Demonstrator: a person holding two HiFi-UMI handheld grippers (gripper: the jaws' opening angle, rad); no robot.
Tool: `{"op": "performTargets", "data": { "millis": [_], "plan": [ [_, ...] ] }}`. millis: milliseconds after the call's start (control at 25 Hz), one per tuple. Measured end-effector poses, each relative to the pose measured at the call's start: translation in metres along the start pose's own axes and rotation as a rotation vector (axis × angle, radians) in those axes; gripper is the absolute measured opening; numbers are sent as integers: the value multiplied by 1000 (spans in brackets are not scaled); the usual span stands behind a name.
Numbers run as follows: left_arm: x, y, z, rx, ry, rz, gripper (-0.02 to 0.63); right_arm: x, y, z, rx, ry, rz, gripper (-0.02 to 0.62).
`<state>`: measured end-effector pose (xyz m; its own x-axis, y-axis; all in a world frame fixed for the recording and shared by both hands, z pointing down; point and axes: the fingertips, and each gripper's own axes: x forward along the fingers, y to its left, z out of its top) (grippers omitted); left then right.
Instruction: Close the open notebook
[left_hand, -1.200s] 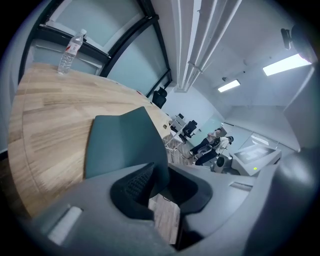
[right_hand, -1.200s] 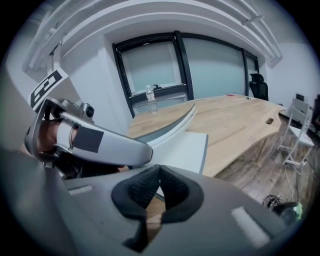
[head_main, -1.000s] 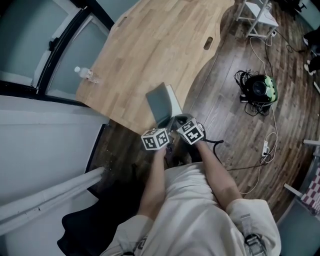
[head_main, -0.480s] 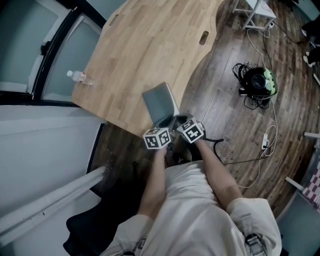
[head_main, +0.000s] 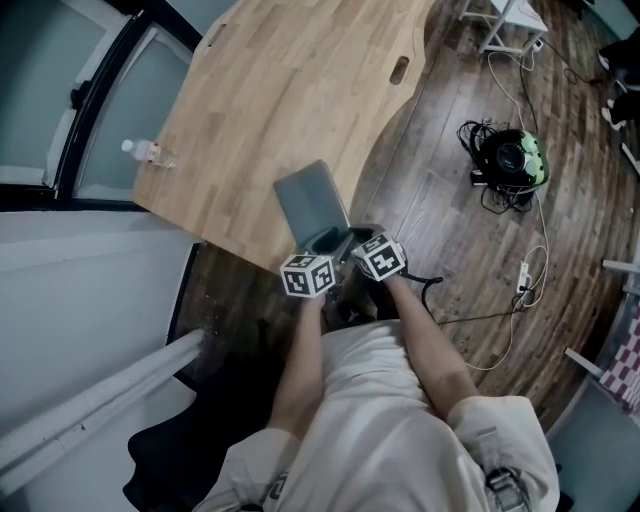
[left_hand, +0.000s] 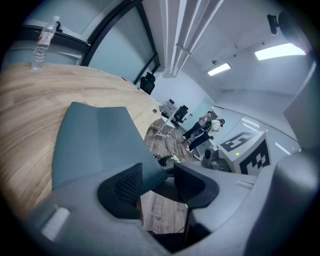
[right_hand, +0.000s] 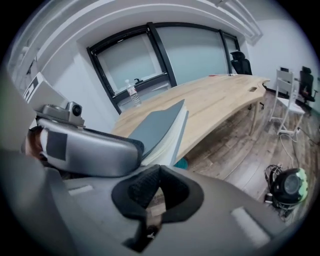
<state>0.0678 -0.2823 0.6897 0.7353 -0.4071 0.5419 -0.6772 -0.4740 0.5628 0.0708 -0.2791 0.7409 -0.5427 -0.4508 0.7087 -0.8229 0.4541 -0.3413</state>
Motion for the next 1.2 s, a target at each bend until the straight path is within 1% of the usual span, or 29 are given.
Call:
{"op": "performTargets", "data": {
  "millis": [160,280,440,520,600,720,840,960,1040,1080,1200],
  "plan": [
    [-8,-3,-1,33,-4,11,182,-2,-5,-4,12,0,-71,2],
    [-23,1,-4,37,-20,37,181,-10,-8,-8,36,-17,-123,2],
    [-50,10,-3,46,-90,128,181,-37,-15,-1,100,-99,-210,2],
    [-67,16,-1,46,-130,159,180,-47,-11,7,102,-149,-232,2],
    [-82,14,-1,45,-173,172,179,-59,-4,11,90,-186,-246,1],
    [-102,7,2,70,-225,179,179,-77,9,19,75,-236,-261,2],
    [-124,6,-2,112,-244,208,179,-87,29,20,64,-261,-255,2],
    [-145,3,-11,150,-251,249,176,-98,46,13,60,-269,-253,2],
    [-159,2,-18,163,-257,267,162,-106,57,6,61,-276,-251,2],
    [-165,1,-21,163,-263,267,144,-109,62,4,59,-280,-250,2],
    [-182,-6,-30,139,-293,255,97,-117,72,-8,49,-286,-252,2]
  ]
}}
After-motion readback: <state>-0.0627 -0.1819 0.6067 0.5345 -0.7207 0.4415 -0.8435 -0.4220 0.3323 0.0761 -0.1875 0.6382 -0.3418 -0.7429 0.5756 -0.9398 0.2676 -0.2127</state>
